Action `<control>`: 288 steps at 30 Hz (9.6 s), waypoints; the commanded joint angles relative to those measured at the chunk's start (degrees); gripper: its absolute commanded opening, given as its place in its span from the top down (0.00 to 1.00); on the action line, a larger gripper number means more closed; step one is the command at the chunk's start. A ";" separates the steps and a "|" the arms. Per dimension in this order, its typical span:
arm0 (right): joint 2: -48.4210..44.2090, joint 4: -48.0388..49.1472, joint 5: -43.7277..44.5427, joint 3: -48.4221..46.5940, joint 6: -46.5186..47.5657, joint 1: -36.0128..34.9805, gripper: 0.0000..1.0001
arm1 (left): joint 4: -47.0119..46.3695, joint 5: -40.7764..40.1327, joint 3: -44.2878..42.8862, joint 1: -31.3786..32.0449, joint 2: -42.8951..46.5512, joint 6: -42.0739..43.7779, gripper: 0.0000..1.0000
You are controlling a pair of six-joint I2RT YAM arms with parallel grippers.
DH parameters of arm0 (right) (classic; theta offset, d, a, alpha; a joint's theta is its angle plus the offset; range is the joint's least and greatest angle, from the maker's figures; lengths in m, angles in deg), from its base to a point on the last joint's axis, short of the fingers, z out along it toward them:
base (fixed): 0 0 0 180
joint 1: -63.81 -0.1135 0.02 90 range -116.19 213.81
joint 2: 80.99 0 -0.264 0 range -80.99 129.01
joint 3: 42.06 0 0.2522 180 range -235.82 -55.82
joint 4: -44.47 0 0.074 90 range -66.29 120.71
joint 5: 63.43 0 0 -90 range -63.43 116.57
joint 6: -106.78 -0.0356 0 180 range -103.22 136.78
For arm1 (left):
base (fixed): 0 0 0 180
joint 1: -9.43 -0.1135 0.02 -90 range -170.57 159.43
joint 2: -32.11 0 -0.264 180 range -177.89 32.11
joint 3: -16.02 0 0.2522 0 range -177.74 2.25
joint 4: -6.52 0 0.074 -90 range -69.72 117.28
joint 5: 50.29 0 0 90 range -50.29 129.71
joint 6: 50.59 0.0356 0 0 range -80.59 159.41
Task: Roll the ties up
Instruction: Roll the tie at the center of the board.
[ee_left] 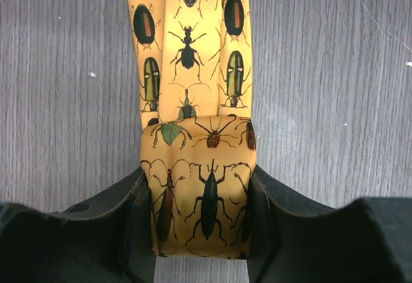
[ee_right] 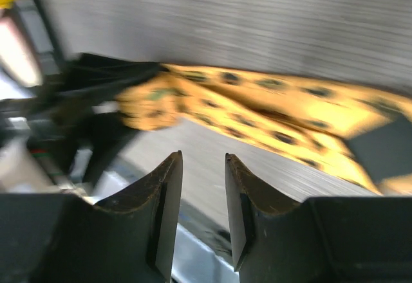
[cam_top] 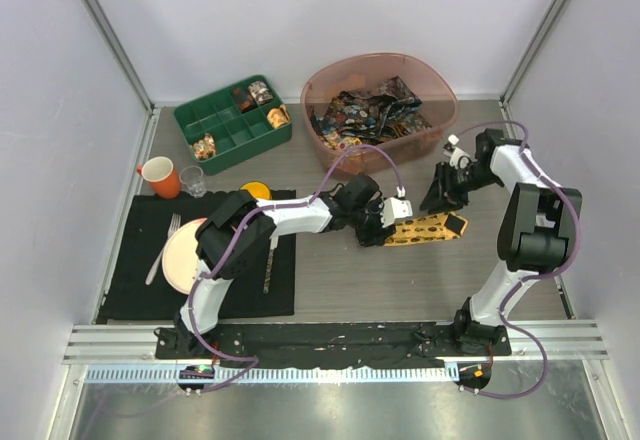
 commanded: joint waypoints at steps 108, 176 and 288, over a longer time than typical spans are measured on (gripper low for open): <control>2.54 31.00 -7.69 19.48 -17.73 -24.79 0.91 | 6.98 -9.80 17.79 -1.01 6.95 7.24 0.66; -2.55 12.34 -11.45 10.95 -6.64 -16.61 0.49 | 20.07 -4.00 4.44 -0.75 2.83 9.70 0.78; 12.57 17.02 17.54 8.50 -9.20 -14.94 0.99 | 9.17 6.11 -9.98 -0.22 -1.74 3.90 0.25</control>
